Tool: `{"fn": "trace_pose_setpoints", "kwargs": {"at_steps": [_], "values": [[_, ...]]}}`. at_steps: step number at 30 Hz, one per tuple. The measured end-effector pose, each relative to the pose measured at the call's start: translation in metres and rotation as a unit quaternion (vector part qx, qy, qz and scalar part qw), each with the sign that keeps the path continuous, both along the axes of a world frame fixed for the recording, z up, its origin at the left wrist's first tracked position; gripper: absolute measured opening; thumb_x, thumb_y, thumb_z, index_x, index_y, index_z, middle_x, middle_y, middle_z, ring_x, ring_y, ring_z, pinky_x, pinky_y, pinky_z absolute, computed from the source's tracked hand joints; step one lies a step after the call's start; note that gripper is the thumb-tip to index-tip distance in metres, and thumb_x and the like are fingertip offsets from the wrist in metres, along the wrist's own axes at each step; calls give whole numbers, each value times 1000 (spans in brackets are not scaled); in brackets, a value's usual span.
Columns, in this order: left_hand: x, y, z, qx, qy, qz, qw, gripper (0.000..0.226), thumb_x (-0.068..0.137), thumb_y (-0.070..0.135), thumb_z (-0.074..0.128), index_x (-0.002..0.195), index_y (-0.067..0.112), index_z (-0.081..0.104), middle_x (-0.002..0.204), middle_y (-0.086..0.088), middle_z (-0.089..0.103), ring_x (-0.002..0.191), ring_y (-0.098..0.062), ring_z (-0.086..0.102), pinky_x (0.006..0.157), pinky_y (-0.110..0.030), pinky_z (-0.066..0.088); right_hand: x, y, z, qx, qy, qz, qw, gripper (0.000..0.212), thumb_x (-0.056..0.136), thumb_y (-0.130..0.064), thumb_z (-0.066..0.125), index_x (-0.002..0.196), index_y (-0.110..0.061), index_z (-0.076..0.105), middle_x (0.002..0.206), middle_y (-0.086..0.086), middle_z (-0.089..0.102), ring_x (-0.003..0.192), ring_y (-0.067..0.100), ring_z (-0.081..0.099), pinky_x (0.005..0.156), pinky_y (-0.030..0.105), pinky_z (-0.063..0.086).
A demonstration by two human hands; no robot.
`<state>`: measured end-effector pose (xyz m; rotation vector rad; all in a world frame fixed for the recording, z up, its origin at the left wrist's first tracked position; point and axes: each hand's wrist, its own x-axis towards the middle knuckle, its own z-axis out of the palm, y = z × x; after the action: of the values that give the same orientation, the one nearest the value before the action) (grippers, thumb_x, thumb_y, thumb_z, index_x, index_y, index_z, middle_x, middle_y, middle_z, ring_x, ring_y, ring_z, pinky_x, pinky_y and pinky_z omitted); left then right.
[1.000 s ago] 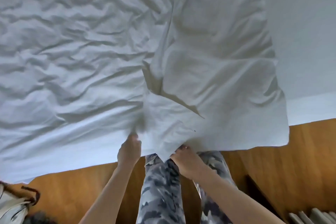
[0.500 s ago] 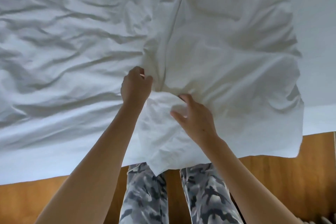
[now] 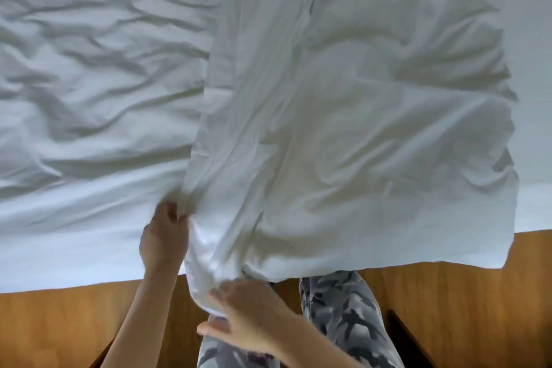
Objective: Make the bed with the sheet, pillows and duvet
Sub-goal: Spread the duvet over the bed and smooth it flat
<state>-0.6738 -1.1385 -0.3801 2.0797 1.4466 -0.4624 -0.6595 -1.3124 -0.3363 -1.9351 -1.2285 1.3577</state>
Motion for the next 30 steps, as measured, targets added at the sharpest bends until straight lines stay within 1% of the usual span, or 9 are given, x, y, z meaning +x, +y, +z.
{"fn": "trace_pose_setpoints", "kwargs": {"at_steps": [3, 5, 9, 13, 16, 21, 25, 28, 30], "values": [[28, -5, 3, 11, -41, 11, 999, 32, 92, 20, 58, 120, 6, 51, 107, -19, 65, 99, -42, 58, 74, -37, 36, 34, -23, -5, 33, -94, -98, 990, 33, 99, -39, 42, 116, -15, 57, 97, 1, 66, 85, 17, 63, 75, 33, 56], [42, -13, 4, 5, -73, -1, 997, 39, 94, 30, 57, 124, 6, 50, 113, -17, 64, 104, -40, 57, 78, -38, 38, 60, -43, -9, 85, -191, -196, 958, 25, 96, -30, 45, 107, -17, 63, 93, -3, 69, 83, 11, 66, 69, 28, 57], [69, -28, -4, 41, -108, -20, 993, 44, 94, 37, 55, 124, 5, 50, 116, -15, 63, 106, -38, 56, 82, -39, 40, 113, -103, -24, 144, -348, -287, 881, 19, 90, -16, 54, 105, -11, 65, 97, 5, 70, 92, 16, 61, 85, 25, 49], [92, -41, -22, 94, -84, 18, 992, 45, 93, 38, 55, 121, 3, 48, 117, -22, 61, 106, -42, 56, 83, -43, 40, 151, -190, -44, 83, -432, -225, 869, 33, 92, -26, 57, 114, -3, 65, 117, 15, 64, 108, 33, 59, 99, 42, 44], [94, -63, -36, 170, -98, 8, 981, 48, 89, 33, 50, 120, -4, 50, 117, -27, 58, 107, -45, 53, 87, -48, 38, 170, -254, -50, 64, -450, -127, 882, 52, 90, -41, 63, 127, -6, 54, 134, 19, 53, 126, 34, 48, 110, 47, 34], [94, -112, -42, 246, -177, -29, 952, 63, 93, 29, 47, 141, -9, 35, 145, -32, 35, 133, -46, 36, 111, -42, 25, 196, -343, -52, 24, -477, -68, 876, 70, 86, -55, 58, 140, -14, 39, 150, 15, 32, 137, 36, 33, 111, 57, 28], [100, -184, -34, 229, -265, -147, 925, 48, 101, 18, 34, 143, -6, 37, 149, -35, 27, 139, -45, 27, 115, -52, 23, 216, -387, -63, -30, -470, -32, 881, 80, 82, -52, 62, 147, -18, 29, 152, 21, 26, 142, 37, 24, 112, 60, 25], [100, -251, -27, 193, -254, -281, 905, 53, 101, 30, 37, 143, -2, 36, 152, -29, 26, 143, -40, 22, 116, -55, 19, 229, -396, -67, -39, -489, 22, 871, 75, 74, -43, 67, 138, -16, 40, 141, 17, 38, 133, 35, 36, 109, 56, 31], [94, -287, -28, 158, -271, -407, 858, 59, 97, 43, 47, 140, 4, 40, 152, -24, 31, 143, -36, 26, 116, -56, 21, 238, -391, -70, -19, -515, 29, 857, 62, 68, -36, 72, 122, -15, 51, 123, 11, 52, 118, 30, 47, 103, 49, 37]]}}
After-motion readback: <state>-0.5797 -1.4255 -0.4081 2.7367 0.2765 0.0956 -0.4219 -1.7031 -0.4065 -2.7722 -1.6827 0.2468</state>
